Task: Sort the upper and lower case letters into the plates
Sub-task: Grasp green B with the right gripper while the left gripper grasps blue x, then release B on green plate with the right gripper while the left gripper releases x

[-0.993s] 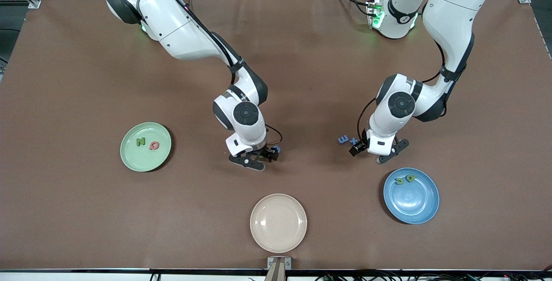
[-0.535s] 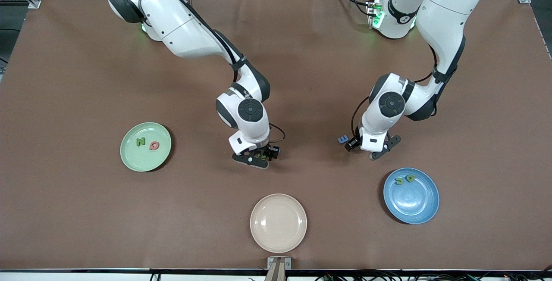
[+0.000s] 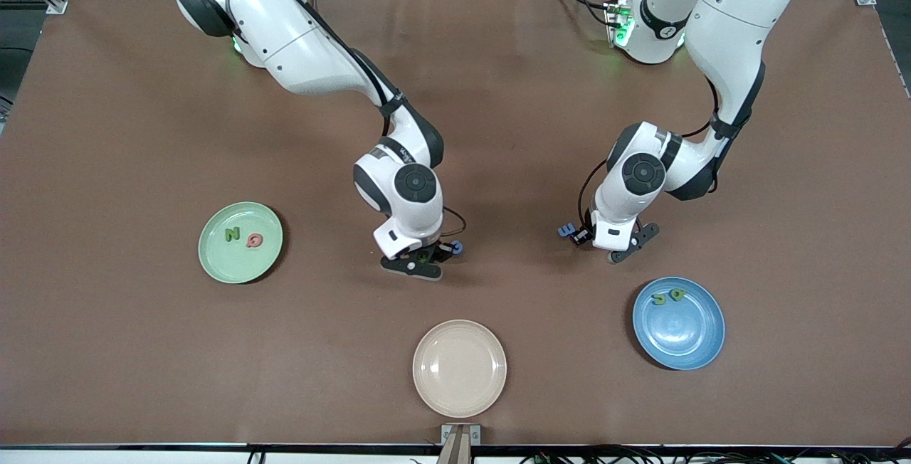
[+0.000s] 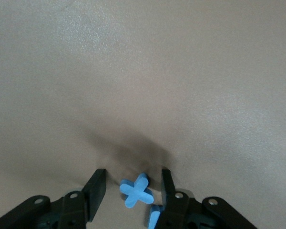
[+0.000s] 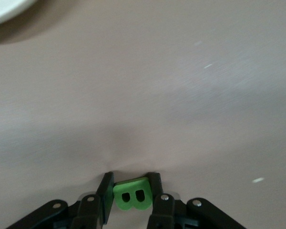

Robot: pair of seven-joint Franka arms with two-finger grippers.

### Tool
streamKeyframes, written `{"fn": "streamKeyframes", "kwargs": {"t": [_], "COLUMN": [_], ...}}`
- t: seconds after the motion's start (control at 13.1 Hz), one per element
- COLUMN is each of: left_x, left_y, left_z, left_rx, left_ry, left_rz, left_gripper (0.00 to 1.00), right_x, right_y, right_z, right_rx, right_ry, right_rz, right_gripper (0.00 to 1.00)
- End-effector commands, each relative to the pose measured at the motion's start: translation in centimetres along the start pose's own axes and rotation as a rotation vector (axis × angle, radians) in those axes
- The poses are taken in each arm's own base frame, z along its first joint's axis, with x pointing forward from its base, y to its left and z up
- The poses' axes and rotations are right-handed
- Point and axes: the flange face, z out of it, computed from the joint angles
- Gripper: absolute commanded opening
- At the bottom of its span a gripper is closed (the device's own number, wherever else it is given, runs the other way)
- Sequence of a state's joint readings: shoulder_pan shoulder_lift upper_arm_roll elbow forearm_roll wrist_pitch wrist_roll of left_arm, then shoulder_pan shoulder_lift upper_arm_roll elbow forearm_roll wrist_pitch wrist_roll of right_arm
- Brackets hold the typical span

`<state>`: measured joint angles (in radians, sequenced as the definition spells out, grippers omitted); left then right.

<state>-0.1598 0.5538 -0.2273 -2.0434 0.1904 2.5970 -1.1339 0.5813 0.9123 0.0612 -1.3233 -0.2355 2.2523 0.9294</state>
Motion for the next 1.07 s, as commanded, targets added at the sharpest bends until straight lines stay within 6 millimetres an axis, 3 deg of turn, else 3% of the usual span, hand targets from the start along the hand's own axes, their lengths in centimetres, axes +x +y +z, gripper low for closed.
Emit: {"fn": "streamKeyframes", "kwargs": {"t": [0.0, 0.15, 0.38, 0.53, 0.61, 0.76, 0.84, 0.99], "left_x": [-1.2, -1.4, -1.2, 0.0, 1.4, 4.2, 5.7, 9.4], "left_y": [0.4, 0.6, 0.9, 1.2, 1.6, 2.7, 2.9, 2.3], "left_z": [0.6, 0.5, 0.2, -1.1, -2.2, -4.8, -5.8, -7.3], "left_rx": [0.009, 0.008, 0.002, 0.009, 0.03, 0.052, 0.045, 0.023], "left_ry": [-0.005, -0.004, 0.0, 0.023, 0.049, 0.114, 0.141, 0.168], "left_rz": [-0.021, -0.022, -0.019, -0.004, 0.014, 0.054, 0.073, 0.117], "left_gripper": [0.41, 0.27, 0.0, 0.0, 0.0, 0.0, 0.0, 0.0], "right_x": [4.6, 6.9, 8.1, 8.4, 8.5, 7.8, 7.5, 6.7], "right_y": [8.4, 16.7, 29.0, 35.2, 37.7, 40.8, 41.9, 42.2], "right_z": [-3.8, -5.7, -6.7, -5.4, -4.3, -1.6, -0.3, 1.8], "right_rx": [-0.032, -0.022, 0.01, 0.018, 0.024, 0.05, 0.06, 0.072], "right_ry": [-0.054, -0.088, -0.138, -0.151, -0.153, -0.102, -0.086, -0.084], "right_rz": [-0.107, -0.196, -0.336, -0.399, -0.402, -0.411, -0.406, -0.401], "right_gripper": [0.0, 0.0, 0.0, 0.0, 0.0, 0.0, 0.0, 0.0]}}
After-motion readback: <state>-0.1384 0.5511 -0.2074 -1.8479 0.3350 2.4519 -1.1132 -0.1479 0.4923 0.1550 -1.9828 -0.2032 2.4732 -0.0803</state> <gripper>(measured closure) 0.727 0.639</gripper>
